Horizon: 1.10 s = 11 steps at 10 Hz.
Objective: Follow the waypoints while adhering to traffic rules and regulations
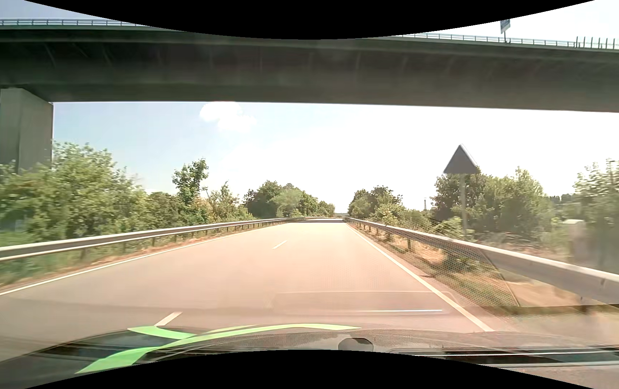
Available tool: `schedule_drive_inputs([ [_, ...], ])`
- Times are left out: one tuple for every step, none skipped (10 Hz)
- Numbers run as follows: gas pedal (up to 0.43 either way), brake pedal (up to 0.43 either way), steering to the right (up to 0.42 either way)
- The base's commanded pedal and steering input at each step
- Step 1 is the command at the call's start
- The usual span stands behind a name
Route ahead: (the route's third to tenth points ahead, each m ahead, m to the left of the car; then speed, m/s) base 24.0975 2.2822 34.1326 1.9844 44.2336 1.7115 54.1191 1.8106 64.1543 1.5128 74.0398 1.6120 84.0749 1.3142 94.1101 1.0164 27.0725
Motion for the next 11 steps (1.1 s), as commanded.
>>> schedule_drive_inputs([
  [0.260,0.000,0.001],
  [0.268,0.000,0.001],
  [0.280,0.000,0.001],
  [0.287,0.000,0.001],
  [0.287,0.000,0.001],
  [0.287,0.000,0.001],
  [0.299,0.000,0.001],
  [0.311,0.000,0.001],
  [0.311,0.000,0.000],
  [0.319,0.000,0.001],
  [0.319,0.000,0.001],
])
